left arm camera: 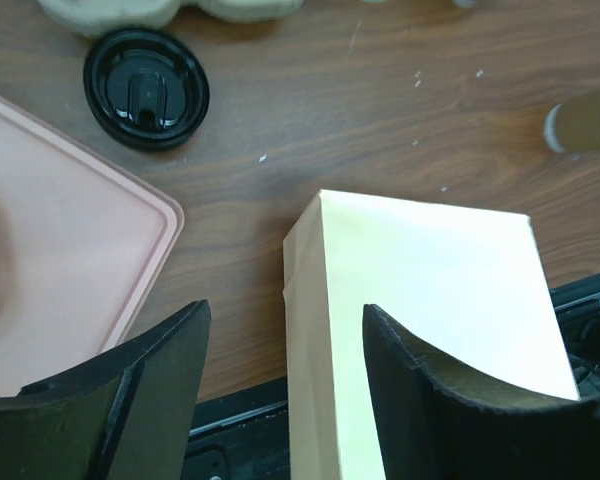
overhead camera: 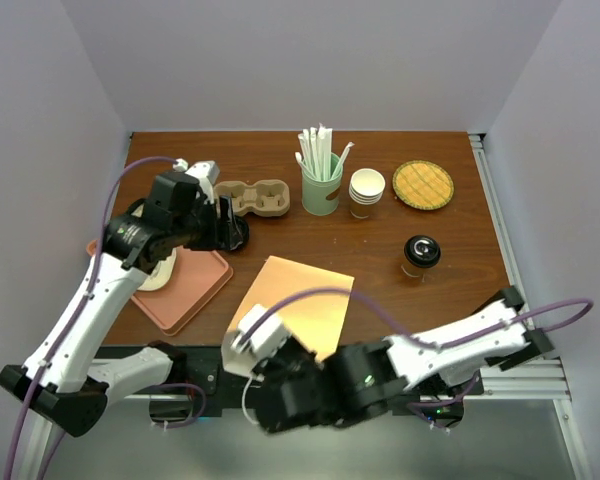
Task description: Pack the takeout coffee
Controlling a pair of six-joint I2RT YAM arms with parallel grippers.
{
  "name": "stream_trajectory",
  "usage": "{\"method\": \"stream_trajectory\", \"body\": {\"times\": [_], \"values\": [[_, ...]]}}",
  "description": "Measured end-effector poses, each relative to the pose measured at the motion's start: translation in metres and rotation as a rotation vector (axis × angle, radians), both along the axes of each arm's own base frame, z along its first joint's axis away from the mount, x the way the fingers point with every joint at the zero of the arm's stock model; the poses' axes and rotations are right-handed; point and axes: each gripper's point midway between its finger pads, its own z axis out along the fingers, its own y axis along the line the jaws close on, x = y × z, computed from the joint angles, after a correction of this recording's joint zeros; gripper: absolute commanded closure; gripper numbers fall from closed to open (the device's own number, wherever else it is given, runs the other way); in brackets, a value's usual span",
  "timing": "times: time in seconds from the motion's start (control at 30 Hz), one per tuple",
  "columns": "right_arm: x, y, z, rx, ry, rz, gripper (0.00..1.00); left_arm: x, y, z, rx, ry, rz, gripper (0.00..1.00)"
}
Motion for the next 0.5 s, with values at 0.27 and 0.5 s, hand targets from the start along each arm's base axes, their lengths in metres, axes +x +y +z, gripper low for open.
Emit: {"method": "stream_trajectory", "body": {"times": [0.27,0.5], "values": [[0.08,-0.06,0.041,0.083,-0.01,-0.12,1.0,-0.03,-0.006,0.031,-0.086,-0.038,-0.09,0.31],[0.105,-0.065,0.028,-0.002,-0.045,-0.129,1.0,-0.047,-0.027,0.039,-0.177,-0.009,-0.232,0.31]]}}
